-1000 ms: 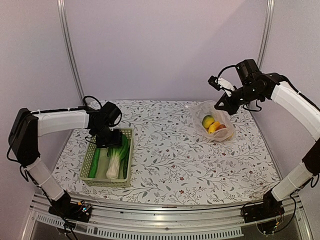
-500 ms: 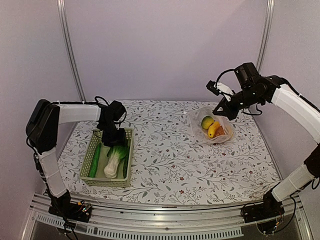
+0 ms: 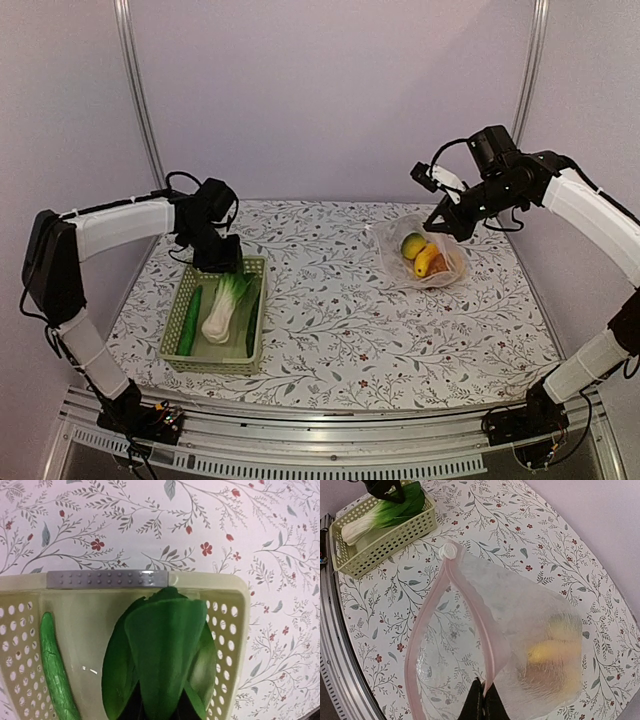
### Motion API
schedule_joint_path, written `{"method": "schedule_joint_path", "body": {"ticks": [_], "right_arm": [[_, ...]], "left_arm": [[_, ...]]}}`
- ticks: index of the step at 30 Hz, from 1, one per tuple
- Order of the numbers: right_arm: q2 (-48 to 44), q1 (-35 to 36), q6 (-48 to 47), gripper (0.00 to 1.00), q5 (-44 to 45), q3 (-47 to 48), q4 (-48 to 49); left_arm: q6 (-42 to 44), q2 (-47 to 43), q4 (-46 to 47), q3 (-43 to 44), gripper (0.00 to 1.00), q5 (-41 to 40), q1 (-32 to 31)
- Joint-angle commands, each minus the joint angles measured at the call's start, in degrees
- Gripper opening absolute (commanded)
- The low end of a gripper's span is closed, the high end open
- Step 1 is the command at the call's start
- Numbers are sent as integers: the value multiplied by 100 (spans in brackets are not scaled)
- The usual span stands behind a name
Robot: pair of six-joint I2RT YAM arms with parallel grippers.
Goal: Place the food in the zip-top bag and seal the zipper
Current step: Pick up the fake vegetable from the bin.
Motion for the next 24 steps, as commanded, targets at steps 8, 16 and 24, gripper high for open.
{"method": "schedule_joint_path", "body": {"ticks": [8,16,24], "right_arm": [[10,87,1,0,-543,279,-347],[40,112,63,0,-1174,552,-657],[227,121,87,0,-1590,1088,-1024]], "left_arm": [[-23,-2335,1728,-357,0,-267,-228],[274,-3331,4362,-985,0,-304,-1205],[1275,-2652,6632,-446,0,-143,-2748]]}}
